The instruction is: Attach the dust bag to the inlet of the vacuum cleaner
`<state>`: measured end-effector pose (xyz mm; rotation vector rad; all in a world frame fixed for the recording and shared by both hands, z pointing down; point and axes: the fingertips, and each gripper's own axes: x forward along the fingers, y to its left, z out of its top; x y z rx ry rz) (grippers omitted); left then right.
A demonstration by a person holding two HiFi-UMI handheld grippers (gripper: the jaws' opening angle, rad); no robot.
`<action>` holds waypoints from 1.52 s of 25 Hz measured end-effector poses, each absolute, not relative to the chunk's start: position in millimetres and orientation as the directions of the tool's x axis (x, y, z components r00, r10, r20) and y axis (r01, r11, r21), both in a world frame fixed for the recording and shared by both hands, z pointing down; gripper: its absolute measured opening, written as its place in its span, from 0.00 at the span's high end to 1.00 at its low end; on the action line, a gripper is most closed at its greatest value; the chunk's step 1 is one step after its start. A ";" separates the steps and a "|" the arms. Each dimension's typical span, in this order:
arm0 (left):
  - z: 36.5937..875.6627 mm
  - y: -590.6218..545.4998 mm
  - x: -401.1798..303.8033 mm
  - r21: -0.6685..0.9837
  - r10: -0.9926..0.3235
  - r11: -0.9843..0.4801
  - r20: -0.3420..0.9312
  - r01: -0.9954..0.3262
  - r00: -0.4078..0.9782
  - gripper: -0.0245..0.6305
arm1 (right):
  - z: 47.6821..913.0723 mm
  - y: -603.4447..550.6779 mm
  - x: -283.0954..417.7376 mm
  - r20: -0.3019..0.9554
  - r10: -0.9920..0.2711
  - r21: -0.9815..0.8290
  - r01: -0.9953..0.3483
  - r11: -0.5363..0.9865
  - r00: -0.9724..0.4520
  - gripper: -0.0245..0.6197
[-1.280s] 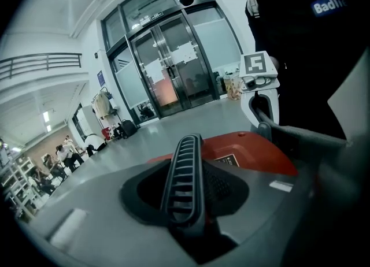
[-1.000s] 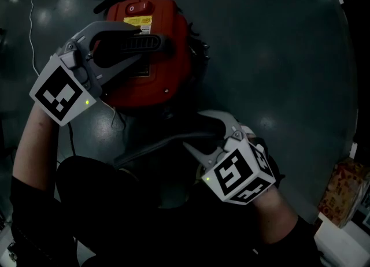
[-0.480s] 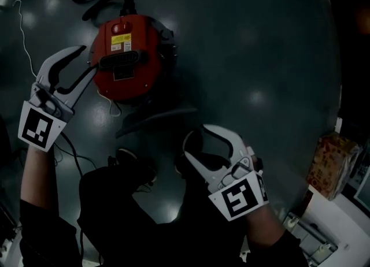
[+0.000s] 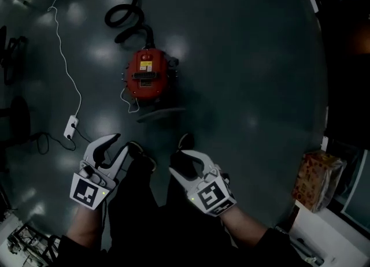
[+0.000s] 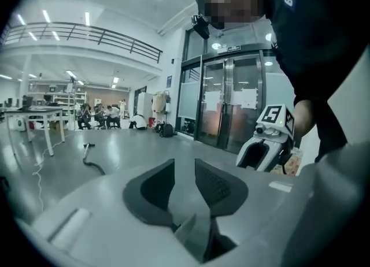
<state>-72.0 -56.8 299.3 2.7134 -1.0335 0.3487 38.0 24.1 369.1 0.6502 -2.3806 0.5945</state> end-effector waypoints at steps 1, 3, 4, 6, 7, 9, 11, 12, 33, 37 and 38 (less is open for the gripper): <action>285.8 -43.2 -77.8 0.121 -0.634 -0.716 0.300 -0.687 0.713 0.79 | 359.7 32.3 35.0 0.633 -0.296 -0.267 -0.561 0.784 -0.715 0.66; 259.9 -18.0 -89.3 0.124 -0.660 -0.692 0.291 -0.711 0.693 0.80 | 339.1 50.1 27.1 0.624 -0.283 -0.262 -0.536 0.802 -0.728 0.67; 248.6 -6.1 -93.2 0.124 -0.669 -0.686 0.282 -0.717 0.688 0.80 | 329.3 58.5 23.5 0.628 -0.282 -0.239 -0.524 0.817 -0.725 0.67; 230.2 18.6 -96.0 0.121 -0.670 -0.691 0.265 -0.713 0.694 0.81 | 311.2 73.6 16.7 0.639 -0.297 -0.177 -0.511 0.841 -0.710 0.67; 223.1 31.9 -96.8 0.120 -0.662 -0.701 0.257 -0.703 0.704 0.81 | 301.7 80.4 12.5 0.640 -0.315 -0.149 -0.515 0.844 -0.701 0.67; 210.0 59.4 -101.5 0.115 -0.642 -0.727 0.238 -0.677 0.729 0.81 | 281.9 95.0 2.1 0.634 -0.363 -0.104 -0.541 0.835 -0.682 0.68; 196.3 85.5 -110.9 0.099 -0.620 -0.755 0.212 -0.648 0.755 0.81 | 262.1 110.6 -9.9 0.620 -0.416 -0.069 -0.574 0.816 -0.665 0.68; 188.1 97.3 -116.1 0.084 -0.607 -0.773 0.190 -0.629 0.771 0.81 | 252.8 118.7 -17.0 0.612 -0.437 -0.055 -0.587 0.808 -0.659 0.68; 62.2 237.2 -60.8 0.042 -0.527 -0.847 0.068 -0.530 0.847 0.88 | 102.5 225.0 -27.2 0.267 -0.526 -0.129 -0.571 0.810 -0.807 0.87; 53.9 246.2 -40.3 0.043 -0.522 -0.850 0.056 -0.524 0.851 0.91 | 69.9 235.5 -24.6 0.176 -0.509 -0.119 -0.532 0.838 -0.842 0.94; 53.3 248.5 -36.8 0.043 -0.523 -0.850 0.060 -0.525 0.850 0.93 | 62.7 238.0 -22.7 0.159 -0.507 -0.114 -0.526 0.843 -0.847 0.96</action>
